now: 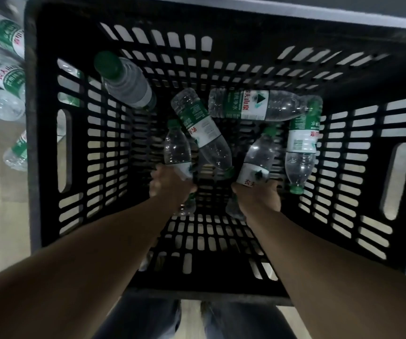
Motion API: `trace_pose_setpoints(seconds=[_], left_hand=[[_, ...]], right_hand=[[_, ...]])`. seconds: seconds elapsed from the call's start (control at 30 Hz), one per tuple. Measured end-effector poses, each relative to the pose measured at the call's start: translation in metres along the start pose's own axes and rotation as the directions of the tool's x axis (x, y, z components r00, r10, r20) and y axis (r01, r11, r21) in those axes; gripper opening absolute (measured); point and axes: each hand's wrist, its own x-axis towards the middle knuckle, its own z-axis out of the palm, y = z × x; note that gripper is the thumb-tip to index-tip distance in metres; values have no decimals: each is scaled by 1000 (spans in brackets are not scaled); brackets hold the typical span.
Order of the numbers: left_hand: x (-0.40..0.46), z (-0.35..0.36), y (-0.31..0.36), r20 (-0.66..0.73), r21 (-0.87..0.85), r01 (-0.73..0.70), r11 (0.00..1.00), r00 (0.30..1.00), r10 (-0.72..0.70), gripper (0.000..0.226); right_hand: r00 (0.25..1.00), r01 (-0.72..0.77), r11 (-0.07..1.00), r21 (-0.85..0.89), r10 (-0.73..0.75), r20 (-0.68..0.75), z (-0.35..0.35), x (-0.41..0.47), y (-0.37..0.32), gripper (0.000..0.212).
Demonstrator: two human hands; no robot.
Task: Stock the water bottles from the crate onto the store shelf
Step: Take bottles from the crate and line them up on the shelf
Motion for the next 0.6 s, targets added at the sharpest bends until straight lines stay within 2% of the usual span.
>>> trace_pose_setpoints(seconds=[0.1,0.13,0.23,0.33,0.4,0.5,0.6], left_hand=[[5,-11,-13,39,-153,6,988,999,0,97],[5,-16,-20,74,-213,-3,977,997,19,89],[-4,-35,-34,227,-433,39,901,972,67,61],[-25,-56,-32,388,-597,191,779,919,72,58],[-46,-70,-26,439,-652,223,725,890,121,51],[-80,-90,-14,507,-689,196,697,818,272,33],[-118,-109,4,562,-693,228,684,765,315,33]], right_hand=[[997,62,997,54,-64,44,-3,-13,5,85],[995,85,994,63,-88,50,-5,-16,6,84],[989,142,987,69,-145,32,-17,-28,9,69],[984,173,980,100,-177,27,-30,-47,13,60],[978,197,975,100,-202,50,-41,-62,13,59],[957,270,960,74,-276,87,-62,-91,9,58],[919,384,923,28,-385,81,-82,-125,2,55]])
